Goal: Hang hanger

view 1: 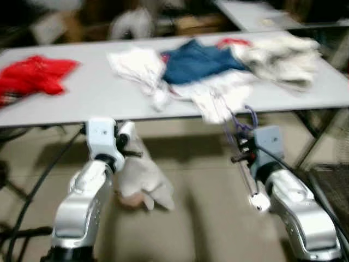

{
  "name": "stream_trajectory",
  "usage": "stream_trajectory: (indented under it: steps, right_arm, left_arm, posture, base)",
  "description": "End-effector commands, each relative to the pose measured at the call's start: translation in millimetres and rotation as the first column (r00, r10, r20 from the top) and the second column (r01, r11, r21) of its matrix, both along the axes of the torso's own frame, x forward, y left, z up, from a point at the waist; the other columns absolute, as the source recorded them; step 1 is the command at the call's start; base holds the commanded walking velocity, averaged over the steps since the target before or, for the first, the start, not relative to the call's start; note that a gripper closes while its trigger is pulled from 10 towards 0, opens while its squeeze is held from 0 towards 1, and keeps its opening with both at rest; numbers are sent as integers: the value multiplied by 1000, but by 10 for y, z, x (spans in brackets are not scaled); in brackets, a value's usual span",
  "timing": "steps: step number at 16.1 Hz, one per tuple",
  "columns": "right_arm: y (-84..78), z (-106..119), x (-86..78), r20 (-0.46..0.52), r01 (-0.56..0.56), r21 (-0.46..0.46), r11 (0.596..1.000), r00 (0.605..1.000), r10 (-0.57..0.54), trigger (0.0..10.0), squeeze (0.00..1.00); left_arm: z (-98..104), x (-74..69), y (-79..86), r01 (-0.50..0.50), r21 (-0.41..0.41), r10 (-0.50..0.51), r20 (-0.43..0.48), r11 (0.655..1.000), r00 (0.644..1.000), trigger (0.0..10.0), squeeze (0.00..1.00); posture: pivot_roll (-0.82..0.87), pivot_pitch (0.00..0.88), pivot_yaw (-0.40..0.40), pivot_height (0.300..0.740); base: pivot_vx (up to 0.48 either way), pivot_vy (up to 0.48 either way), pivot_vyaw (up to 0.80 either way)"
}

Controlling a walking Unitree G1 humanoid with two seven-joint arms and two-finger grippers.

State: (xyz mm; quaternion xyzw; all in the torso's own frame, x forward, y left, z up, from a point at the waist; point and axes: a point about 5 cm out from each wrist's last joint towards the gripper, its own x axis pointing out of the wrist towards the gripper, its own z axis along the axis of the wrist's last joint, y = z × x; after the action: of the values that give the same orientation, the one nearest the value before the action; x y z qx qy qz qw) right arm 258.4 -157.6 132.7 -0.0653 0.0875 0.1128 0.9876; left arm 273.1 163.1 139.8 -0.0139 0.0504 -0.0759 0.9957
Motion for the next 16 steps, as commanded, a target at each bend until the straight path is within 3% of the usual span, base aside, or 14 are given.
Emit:
stream_trajectory:
  steps: [1, 8, 13, 16]
  right_arm:
    - [145, 106, 35, 50, -61, 20, 998, 997, 60, 10000, 0]
    - [132, 225, 20, 114, -150, 14, 989, 982, 147, 10000, 0]
    - [108, 398, 51, 170, -281, -11, 960, 945, 279, 10000, 0]
    - [-76, 486, 15, 134, -362, -27, 932, 922, 363, 10000, 0]
  left_arm:
    - [52, 2, 105, -37, 18, 37, 21, 999, 999, 10000, 0]
    - [129, 80, -17, 34, 0, -34, 55, 999, 998, 10000, 0]
    - [343, 168, -32, 55, -3, -55, 122, 998, 991, 10000, 0]
    - [468, 277, -73, 95, 1, -94, 154, 995, 984, 10000, 0]
  posture:
    - [-130, 0, 75, 740]
    - [-150, 0, 76, 740]
    - [-144, 0, 68, 740]
    - [-142, 0, 81, 740]
  base:
    - [345, 0, 0]
    - [349, 0, 0]
    - [349, 0, 0]
    - [350, 0, -442]
